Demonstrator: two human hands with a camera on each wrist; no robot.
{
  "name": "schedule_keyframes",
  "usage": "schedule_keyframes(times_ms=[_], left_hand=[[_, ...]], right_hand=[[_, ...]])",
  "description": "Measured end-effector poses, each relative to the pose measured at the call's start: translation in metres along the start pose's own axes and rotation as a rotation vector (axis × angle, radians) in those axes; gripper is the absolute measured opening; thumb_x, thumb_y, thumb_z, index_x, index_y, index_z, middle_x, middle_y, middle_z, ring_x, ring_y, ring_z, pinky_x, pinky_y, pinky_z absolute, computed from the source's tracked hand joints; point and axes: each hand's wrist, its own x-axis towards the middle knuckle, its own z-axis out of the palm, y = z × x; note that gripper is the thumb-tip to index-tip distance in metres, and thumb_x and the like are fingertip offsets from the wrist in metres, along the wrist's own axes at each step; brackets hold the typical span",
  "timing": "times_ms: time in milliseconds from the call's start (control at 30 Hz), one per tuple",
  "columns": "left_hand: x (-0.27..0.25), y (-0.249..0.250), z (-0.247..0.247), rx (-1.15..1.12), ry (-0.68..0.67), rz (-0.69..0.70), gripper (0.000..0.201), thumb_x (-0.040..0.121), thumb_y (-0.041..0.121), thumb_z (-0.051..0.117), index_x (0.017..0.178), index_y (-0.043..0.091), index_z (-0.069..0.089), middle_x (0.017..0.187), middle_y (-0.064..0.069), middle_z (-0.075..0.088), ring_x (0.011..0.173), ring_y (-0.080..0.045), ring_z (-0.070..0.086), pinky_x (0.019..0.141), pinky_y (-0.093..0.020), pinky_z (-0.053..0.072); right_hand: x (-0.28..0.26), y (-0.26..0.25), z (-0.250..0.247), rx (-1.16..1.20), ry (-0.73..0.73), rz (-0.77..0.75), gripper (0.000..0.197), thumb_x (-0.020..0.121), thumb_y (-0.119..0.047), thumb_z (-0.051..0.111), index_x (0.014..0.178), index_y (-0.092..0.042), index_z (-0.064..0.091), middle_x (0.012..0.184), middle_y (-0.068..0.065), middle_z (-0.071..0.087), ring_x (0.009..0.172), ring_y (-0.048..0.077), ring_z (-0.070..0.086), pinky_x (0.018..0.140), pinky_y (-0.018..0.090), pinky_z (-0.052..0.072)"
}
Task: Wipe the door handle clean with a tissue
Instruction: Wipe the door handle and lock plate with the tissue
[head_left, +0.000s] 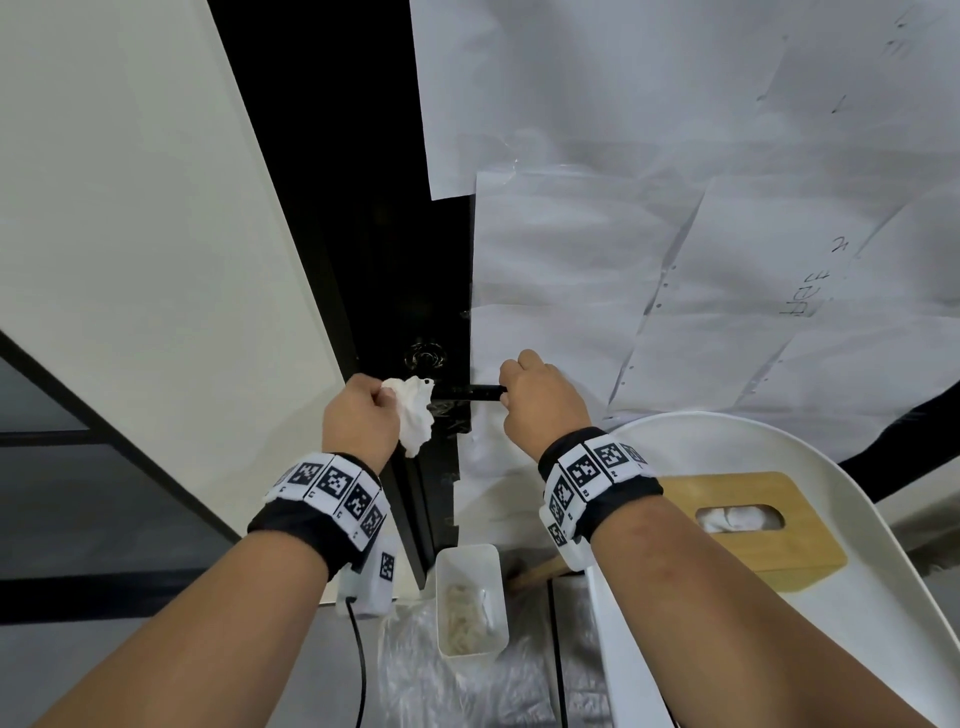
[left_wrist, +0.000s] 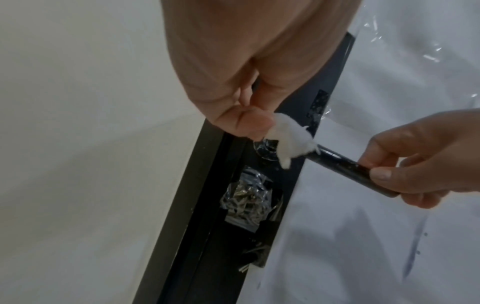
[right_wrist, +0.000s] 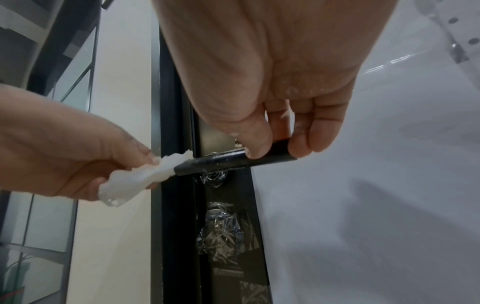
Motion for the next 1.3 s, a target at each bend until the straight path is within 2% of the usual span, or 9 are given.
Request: schedule_keyframes(times_ms=[200, 333, 467, 600, 700, 833, 1000, 1167, 1300], left_hand=[[-0.004, 0.002, 0.007, -0.082, -0.038, -0.141, 0.019, 0.093, 0.02, 0.047, 0.091, 0.01, 0.063, 0.076, -0.009, 0.069, 0.054, -0.019, 0.067, 0.052, -0.025, 0.05], [0.001, 0.011, 0.008, -0.308, 0.098, -0.118, 0.016, 0.081, 0.037, 0.055, 0.085, 0.023, 0.06, 0.081, -0.001, 0.069, 0.069, -0.022, 0.07, 0.072, -0.042, 0.059], [-0.002, 0.028, 0.013, -0.304, -0.052, -0.049, 0.028, 0.085, 0.045, 0.056, 0.079, 0.02, 0.067, 0.086, -0.006, 0.069, 0.08, -0.023, 0.066, 0.079, -0.037, 0.055], [0.003, 0.02, 0.018, -0.343, -0.033, -0.103, 0.013, 0.086, 0.027, 0.061, 0.094, 0.017, 0.066, 0.09, 0.0, 0.068, 0.088, -0.023, 0.068, 0.085, -0.041, 0.056], [0.002, 0.022, 0.022, -0.439, -0.083, -0.214, 0.014, 0.088, 0.023, 0.063, 0.076, 0.018, 0.066, 0.077, -0.005, 0.071, 0.075, -0.024, 0.073, 0.081, -0.041, 0.059], [0.006, 0.031, 0.022, -0.601, -0.064, -0.338, 0.018, 0.088, 0.018, 0.066, 0.093, 0.001, 0.068, 0.079, -0.013, 0.071, 0.066, -0.025, 0.073, 0.076, -0.037, 0.06], [0.009, 0.03, 0.022, -0.482, 0.092, -0.32, 0.012, 0.088, 0.028, 0.062, 0.091, 0.018, 0.069, 0.072, 0.005, 0.065, 0.061, -0.014, 0.062, 0.07, -0.03, 0.055], [0.006, 0.026, 0.027, -0.506, 0.25, -0.316, 0.016, 0.08, 0.022, 0.066, 0.094, 0.021, 0.058, 0.082, 0.002, 0.066, 0.073, -0.023, 0.07, 0.072, -0.042, 0.06], [0.002, 0.035, 0.029, -0.54, 0.295, -0.26, 0.017, 0.085, 0.017, 0.064, 0.101, 0.022, 0.066, 0.098, 0.005, 0.068, 0.084, -0.014, 0.065, 0.076, -0.027, 0.052]], right_hand=[[-0.001, 0.0, 0.0, 0.003, 0.0, 0.001, 0.012, 0.086, -0.003, 0.049, 0.097, -0.008, 0.051, 0.105, 0.01, 0.049, 0.085, 0.028, 0.05, 0.065, 0.034, 0.038], [-0.001, 0.0, 0.0, -0.004, -0.003, 0.003, 0.013, 0.086, -0.003, 0.049, 0.098, -0.008, 0.051, 0.104, 0.01, 0.048, 0.085, 0.028, 0.05, 0.064, 0.034, 0.037], [-0.001, 0.0, 0.0, -0.004, 0.001, 0.005, 0.012, 0.086, -0.002, 0.049, 0.097, -0.008, 0.051, 0.103, 0.01, 0.049, 0.081, 0.027, 0.048, 0.063, 0.034, 0.035], [0.0, 0.001, 0.0, -0.004, 0.001, 0.001, 0.012, 0.086, -0.002, 0.048, 0.096, -0.008, 0.051, 0.103, 0.01, 0.049, 0.076, 0.023, 0.04, 0.062, 0.034, 0.033], [0.0, 0.0, -0.001, -0.003, -0.003, -0.003, 0.013, 0.086, -0.002, 0.049, 0.097, -0.008, 0.051, 0.103, 0.01, 0.049, 0.077, 0.023, 0.042, 0.062, 0.034, 0.034], [-0.001, -0.001, -0.002, -0.013, -0.002, -0.005, 0.013, 0.086, -0.003, 0.049, 0.097, -0.008, 0.051, 0.103, 0.01, 0.049, 0.08, 0.025, 0.046, 0.062, 0.034, 0.035], [-0.001, 0.001, -0.002, -0.009, -0.008, -0.015, 0.011, 0.086, -0.004, 0.05, 0.096, -0.008, 0.051, 0.103, 0.01, 0.049, 0.079, 0.025, 0.046, 0.062, 0.034, 0.036], [-0.002, 0.001, -0.003, -0.004, -0.005, -0.021, 0.011, 0.086, -0.003, 0.049, 0.096, -0.007, 0.051, 0.103, 0.011, 0.049, 0.076, 0.023, 0.038, 0.063, 0.034, 0.034], [-0.001, 0.002, -0.002, -0.001, -0.01, -0.023, 0.011, 0.086, -0.003, 0.05, 0.096, -0.007, 0.051, 0.103, 0.011, 0.049, 0.075, 0.023, 0.038, 0.062, 0.035, 0.034]])
